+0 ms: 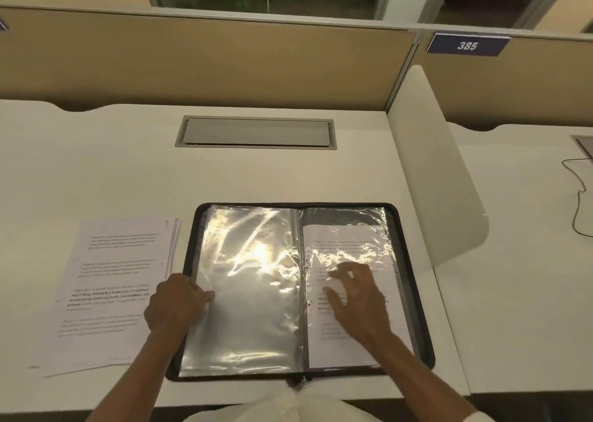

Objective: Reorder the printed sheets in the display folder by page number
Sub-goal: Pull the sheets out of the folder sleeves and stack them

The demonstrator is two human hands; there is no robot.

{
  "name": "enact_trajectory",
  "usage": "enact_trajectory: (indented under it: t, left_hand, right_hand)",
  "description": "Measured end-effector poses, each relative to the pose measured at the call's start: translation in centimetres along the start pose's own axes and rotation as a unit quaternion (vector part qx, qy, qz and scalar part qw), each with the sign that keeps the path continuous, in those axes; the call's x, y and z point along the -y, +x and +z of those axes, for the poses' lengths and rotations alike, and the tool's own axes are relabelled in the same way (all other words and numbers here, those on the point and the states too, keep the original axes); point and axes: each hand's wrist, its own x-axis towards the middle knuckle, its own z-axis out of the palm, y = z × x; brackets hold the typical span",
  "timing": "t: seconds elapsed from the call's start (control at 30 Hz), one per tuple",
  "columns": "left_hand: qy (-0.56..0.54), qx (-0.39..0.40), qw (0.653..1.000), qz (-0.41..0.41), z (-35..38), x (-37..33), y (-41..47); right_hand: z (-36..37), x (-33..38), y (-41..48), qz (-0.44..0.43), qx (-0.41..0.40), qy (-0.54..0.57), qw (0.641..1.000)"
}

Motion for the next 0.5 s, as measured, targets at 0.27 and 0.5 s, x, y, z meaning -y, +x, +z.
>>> enact_trajectory:
  t: [0.27,0.5]
  left_hand:
    - [0.121,-0.134,0.962,0.205,2.7,-3.8,-3.8]
    - [0.076,-0.027,0.912,0.402,9.4,-9.4,-8.3]
  right_hand:
    - [-1.8,-8.0,3.7,0.082,0.102,-0.104,0.986]
    - [-2.6,-10.0,9.0,0.083,0.145,-0.093,0.982]
